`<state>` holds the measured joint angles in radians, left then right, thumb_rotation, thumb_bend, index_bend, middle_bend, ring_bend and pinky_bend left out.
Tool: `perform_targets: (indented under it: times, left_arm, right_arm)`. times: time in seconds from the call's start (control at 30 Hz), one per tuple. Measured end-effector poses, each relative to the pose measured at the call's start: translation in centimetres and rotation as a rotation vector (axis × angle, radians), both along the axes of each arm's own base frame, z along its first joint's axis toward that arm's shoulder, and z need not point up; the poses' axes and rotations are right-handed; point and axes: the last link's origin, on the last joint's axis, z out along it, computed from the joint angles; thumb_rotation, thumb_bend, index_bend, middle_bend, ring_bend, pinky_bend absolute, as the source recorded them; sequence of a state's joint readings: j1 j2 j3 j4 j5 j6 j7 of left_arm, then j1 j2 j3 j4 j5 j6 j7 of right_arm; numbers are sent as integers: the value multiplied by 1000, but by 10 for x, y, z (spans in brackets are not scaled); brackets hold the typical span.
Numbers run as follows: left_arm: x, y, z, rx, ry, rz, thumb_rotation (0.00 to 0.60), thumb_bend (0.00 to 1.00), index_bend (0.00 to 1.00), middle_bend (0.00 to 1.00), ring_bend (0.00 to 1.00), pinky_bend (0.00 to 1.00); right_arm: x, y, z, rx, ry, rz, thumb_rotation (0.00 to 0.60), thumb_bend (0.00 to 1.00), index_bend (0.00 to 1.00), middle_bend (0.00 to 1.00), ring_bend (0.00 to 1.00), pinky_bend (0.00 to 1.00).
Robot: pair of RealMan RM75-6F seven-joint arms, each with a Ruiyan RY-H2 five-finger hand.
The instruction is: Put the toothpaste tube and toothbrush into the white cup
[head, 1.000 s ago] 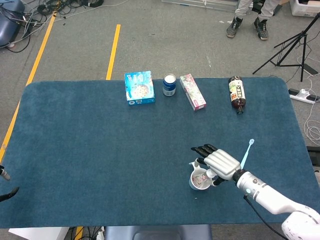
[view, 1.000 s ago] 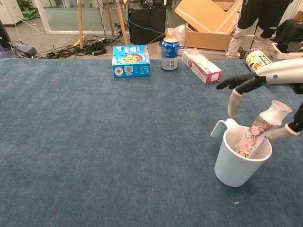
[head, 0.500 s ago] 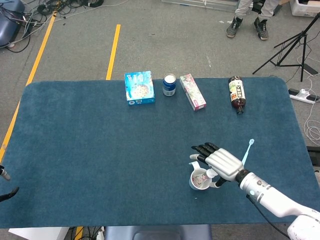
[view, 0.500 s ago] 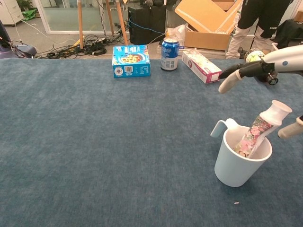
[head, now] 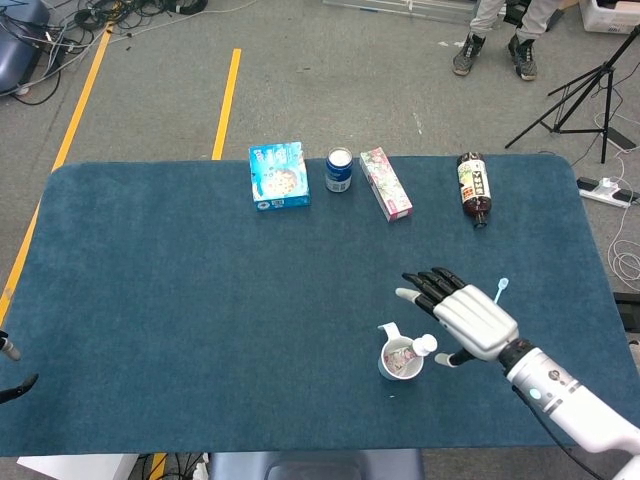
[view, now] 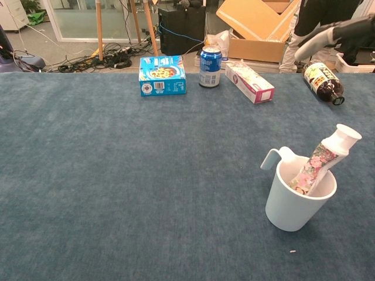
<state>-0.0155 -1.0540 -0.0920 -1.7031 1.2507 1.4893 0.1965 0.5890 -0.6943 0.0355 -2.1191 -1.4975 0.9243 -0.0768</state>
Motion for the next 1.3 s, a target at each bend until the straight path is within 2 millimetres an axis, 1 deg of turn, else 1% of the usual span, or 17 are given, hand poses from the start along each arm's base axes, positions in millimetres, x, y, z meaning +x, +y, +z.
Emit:
perform_targets:
  times: [0.17, 0.27, 0.33, 0.43, 0.57, 0.73, 0.87, 1.0, 1.3]
  left_arm:
    - [0, 0, -1, -1, 4, 2, 600, 106, 539, 330, 359, 409]
    - [0, 0, -2, -4, 7, 2, 600, 106, 539, 330, 359, 409]
    - [0, 0, -2, -5, 8, 2, 600, 106, 540, 330, 359, 409]
    - [0, 0, -2, -4, 8, 4, 600, 106, 539, 330, 359, 410]
    - [-1, 0, -2, -5, 7, 7, 600, 105, 539, 330, 359, 410]
    - [0, 0, -2, -7, -1, 0, 600, 105, 540, 329, 359, 409]
    - [0, 0, -2, -8, 0, 0, 600, 106, 539, 329, 359, 409]
    - [0, 0, -2, -7, -1, 1, 600, 106, 539, 329, 359, 409]
    - [0, 0, -1, -6, -3, 0, 600, 106, 539, 330, 359, 409]
  right_arm:
    - [-9, 2, 20, -108, -24, -15, 600, 0, 130, 0, 0, 66]
    - [-18, 2, 33, -192, -31, -20, 600, 0, 130, 0, 0, 66]
    - [-27, 0, 41, -258, -10, -19, 600, 0, 130, 0, 0, 66]
    - [-43, -4, 47, -330, 55, -24, 600, 0, 130, 0, 0, 66]
    - [-66, -11, 47, -399, 122, -63, 600, 0, 130, 0, 0, 66]
    - [-90, -19, 39, -434, 188, -95, 600, 0, 130, 0, 0, 66]
    - [-108, -24, 27, -434, 235, -119, 600, 0, 130, 0, 0, 66]
    - [-127, -29, 10, -405, 278, -148, 600, 0, 130, 0, 0, 66]
    - [-157, -30, -24, -326, 349, -185, 600, 0, 130, 0, 0, 66]
